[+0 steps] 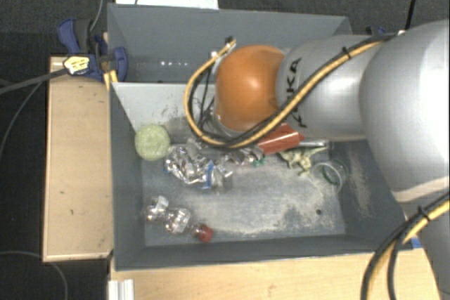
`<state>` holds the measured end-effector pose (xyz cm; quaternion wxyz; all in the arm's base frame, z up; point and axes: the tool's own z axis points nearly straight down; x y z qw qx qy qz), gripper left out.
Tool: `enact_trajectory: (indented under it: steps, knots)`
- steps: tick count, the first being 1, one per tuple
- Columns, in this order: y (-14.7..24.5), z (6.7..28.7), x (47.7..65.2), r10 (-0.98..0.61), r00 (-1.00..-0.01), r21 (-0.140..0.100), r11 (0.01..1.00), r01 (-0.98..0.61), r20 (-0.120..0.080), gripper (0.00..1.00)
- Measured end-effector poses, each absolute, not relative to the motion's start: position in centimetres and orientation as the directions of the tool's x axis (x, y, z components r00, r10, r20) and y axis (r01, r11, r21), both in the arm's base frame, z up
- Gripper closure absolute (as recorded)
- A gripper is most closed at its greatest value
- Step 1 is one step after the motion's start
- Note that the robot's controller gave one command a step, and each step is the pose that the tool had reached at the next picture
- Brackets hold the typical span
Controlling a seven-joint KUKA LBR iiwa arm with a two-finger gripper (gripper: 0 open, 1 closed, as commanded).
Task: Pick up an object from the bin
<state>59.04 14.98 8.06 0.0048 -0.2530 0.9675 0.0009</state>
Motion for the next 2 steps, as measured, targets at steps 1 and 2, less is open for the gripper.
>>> enact_trajectory:
  steps: [1,2]
  knots:
    - [15.25,7.28,59.03,-0.562,-0.827,-0.003,0.827,-0.562,-0.015,1.00]
    - [15.25,7.28,59.03,-0.560,-0.828,-0.002,0.828,-0.560,-0.015,1.00]
